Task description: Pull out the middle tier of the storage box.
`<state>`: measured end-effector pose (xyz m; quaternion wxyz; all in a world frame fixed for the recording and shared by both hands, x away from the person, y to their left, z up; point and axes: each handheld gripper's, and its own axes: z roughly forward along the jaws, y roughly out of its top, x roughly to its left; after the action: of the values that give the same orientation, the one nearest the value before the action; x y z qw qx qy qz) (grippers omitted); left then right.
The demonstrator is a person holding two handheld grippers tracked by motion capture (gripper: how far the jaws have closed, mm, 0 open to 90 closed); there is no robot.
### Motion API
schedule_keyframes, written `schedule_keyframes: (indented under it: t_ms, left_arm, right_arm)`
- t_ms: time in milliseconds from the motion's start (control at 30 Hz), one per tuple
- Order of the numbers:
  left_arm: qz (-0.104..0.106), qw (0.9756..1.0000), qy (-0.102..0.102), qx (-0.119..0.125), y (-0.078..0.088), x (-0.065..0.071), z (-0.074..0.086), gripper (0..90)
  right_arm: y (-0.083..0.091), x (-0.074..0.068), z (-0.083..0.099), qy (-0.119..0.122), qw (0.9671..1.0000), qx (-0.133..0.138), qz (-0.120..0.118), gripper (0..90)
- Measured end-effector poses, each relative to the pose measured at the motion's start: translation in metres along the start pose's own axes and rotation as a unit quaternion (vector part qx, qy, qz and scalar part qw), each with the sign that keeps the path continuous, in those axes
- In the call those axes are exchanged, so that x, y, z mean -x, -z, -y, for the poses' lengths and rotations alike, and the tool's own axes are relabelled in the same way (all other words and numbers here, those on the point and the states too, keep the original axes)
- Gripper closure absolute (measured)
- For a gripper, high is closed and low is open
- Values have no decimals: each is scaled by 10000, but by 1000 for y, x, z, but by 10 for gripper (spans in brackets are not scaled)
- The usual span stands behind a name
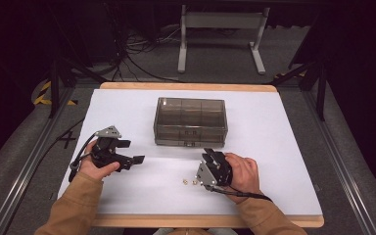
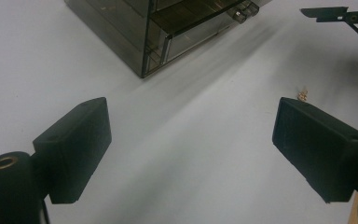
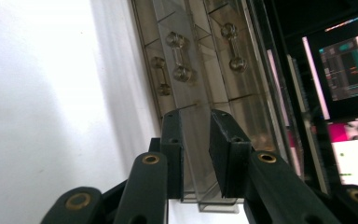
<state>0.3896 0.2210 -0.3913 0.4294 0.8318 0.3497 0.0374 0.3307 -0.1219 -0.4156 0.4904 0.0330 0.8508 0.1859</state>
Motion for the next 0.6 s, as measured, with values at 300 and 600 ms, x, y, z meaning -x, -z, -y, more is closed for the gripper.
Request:
schedule_keyframes:
  t_ms: [300,600]
  left_arm:
    - [-3,10000,12,-3,2,0,1,119]
    - [-38,10000,52,27,5,0,3,119]
  right_arm:
    - [6,18,18,-812,9930,275,-808,761]
    - [2,31,31,-1512,9764,418,-1482,759]
